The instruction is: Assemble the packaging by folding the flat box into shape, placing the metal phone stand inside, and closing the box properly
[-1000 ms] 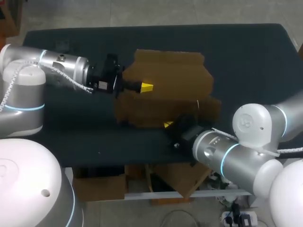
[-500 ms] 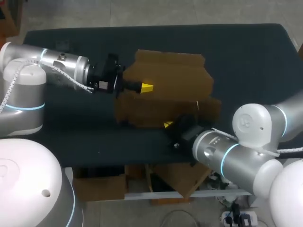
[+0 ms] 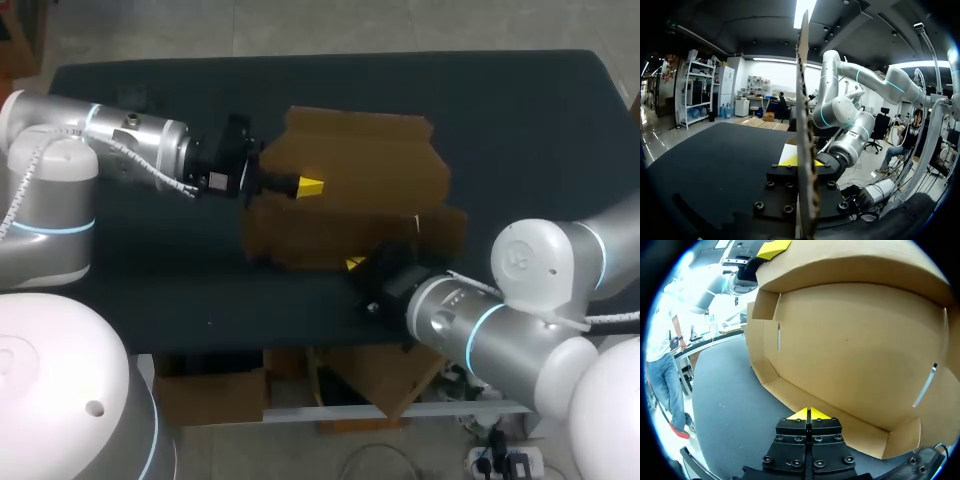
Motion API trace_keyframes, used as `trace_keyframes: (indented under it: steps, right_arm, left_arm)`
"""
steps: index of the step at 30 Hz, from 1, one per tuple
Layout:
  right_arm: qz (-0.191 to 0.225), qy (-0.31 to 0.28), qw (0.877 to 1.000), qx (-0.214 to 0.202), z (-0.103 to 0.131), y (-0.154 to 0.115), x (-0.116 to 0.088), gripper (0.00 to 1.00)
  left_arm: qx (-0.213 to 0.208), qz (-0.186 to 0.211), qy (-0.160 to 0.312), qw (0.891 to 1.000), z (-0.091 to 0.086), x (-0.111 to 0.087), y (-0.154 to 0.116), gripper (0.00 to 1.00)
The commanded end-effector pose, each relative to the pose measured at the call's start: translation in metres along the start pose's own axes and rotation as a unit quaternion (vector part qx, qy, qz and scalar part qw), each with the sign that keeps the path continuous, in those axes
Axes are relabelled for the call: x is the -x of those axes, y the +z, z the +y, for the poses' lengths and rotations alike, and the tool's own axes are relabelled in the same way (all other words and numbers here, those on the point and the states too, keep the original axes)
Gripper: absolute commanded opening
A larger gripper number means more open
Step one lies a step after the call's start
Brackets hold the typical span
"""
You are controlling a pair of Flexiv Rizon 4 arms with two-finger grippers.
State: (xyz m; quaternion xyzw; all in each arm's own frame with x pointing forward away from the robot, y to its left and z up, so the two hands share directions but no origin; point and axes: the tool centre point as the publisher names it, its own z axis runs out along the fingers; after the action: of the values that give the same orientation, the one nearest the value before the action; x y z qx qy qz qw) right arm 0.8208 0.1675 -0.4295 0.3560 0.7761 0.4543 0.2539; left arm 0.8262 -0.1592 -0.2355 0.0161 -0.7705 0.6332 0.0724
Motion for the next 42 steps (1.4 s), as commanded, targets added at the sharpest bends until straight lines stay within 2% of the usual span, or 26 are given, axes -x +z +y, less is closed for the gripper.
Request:
trace_keyframes:
  steps: [1,27,42]
  right_arm:
    - [-0.004,0.0,1.0,0.003,-0.005,0.003,-0.002,0.0]
    - [-0.004,0.0,1.0,0.003,-0.005,0.003,-0.002,0.0]
    - [0.007,-0.014,0.999,0.043,-0.003,-0.044,-0.015,0.0]
  left_arm:
    - [0.001,0.003,0.0,1.0,0.004,0.002,-0.001,0.0]
    - [-0.003,0.001,0.0,1.0,0.005,0.001,-0.005,0.0]
    - [-0.003,0.001,0.0,1.0,0.005,0.001,-0.005,0.0]
